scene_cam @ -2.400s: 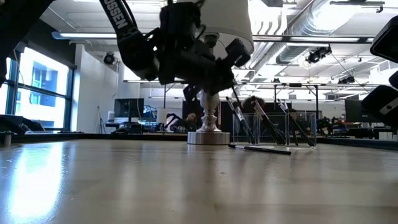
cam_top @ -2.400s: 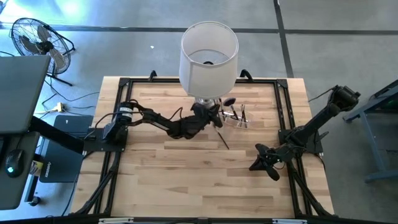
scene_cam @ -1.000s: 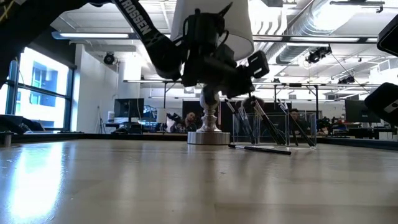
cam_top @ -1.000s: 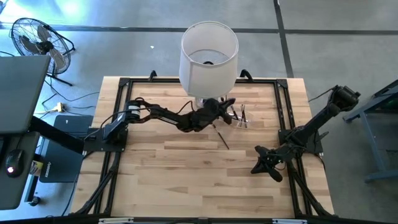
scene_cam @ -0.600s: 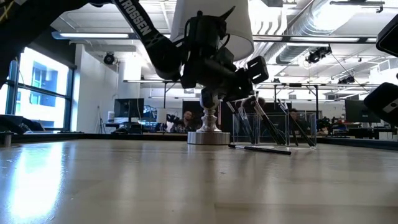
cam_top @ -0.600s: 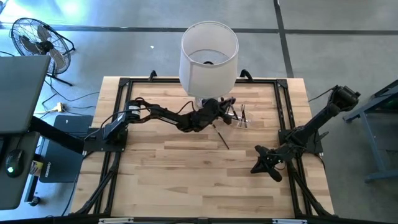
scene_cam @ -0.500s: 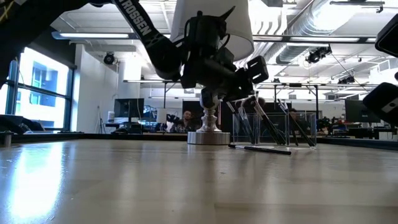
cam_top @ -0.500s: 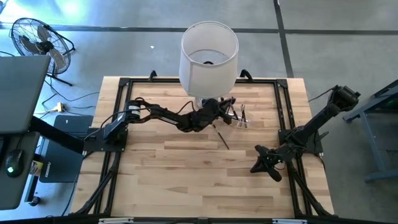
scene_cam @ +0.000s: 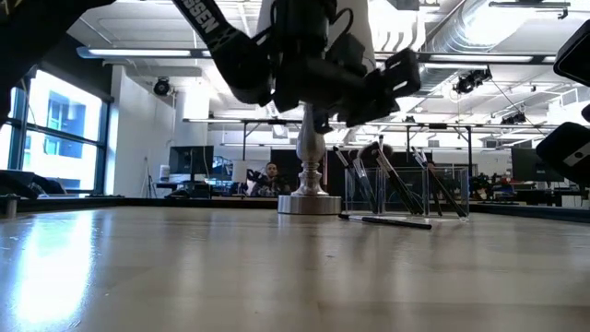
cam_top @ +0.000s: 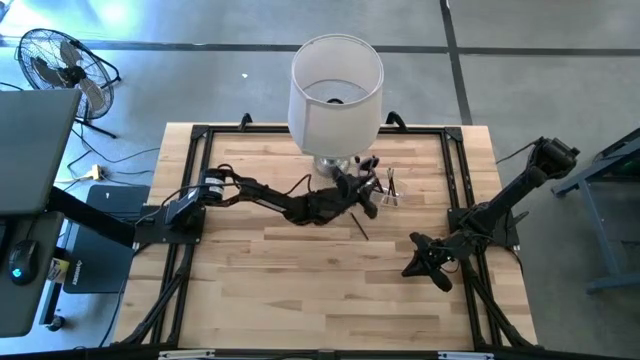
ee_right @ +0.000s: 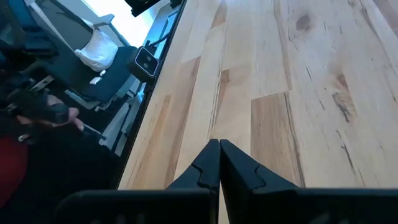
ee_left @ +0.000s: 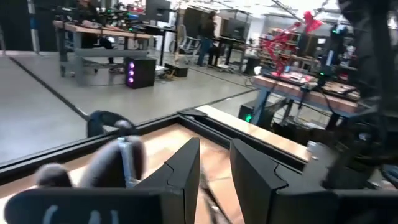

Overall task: Put items in baskets/containers
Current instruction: Put the lash brush into the transparent organizer

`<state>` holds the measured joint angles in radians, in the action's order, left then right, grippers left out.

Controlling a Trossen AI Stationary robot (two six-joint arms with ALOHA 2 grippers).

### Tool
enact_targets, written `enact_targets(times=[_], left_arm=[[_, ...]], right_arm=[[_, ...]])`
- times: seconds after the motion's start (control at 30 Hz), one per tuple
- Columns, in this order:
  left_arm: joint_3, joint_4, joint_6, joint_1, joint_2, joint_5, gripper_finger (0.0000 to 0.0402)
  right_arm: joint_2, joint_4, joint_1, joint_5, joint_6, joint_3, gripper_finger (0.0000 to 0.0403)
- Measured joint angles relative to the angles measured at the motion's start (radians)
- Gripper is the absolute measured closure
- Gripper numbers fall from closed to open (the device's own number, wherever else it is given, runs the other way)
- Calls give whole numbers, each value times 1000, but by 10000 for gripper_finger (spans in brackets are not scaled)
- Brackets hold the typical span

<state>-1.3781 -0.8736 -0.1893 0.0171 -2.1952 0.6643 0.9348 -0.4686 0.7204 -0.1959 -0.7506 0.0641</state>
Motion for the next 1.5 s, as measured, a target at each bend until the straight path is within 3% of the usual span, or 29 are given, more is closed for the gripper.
enact_targets(times=[0.23,0.4,0.53,0.6,0.73,0.87,1.0,1.1,1.2,1.37,1.5], left_arm=[[-47,27,98,91,0,-28,314],[-127,228,138,158,0,-46,314],[-249,571,100,202,0,-56,314],[-347,853,34,222,0,-78,314],[-538,1372,-105,237,3,-243,338],[-565,1597,-104,233,4,-313,392],[-509,1675,-92,234,4,-292,393],[-395,1684,-71,241,40,-346,400],[-224,1539,-70,244,143,-400,400],[128,1329,-97,260,366,-396,401],[351,1223,-112,259,511,-438,401]], right_arm=[[0,0,0,0,0,0,401],[0,0,0,-13,-7,0,401],[0,0,0,-104,-59,0,396],[0,0,0,-161,-51,0,396],[0,0,0,-280,-34,0,400],[0,0,0,-384,-36,0,402],[2,53,-2,-480,-20,62,402],[16,173,-30,-552,32,163,402],[60,306,-88,-577,43,280,402],[205,518,-211,-494,-83,478,403],[366,775,-318,-300,-269,660,403]])
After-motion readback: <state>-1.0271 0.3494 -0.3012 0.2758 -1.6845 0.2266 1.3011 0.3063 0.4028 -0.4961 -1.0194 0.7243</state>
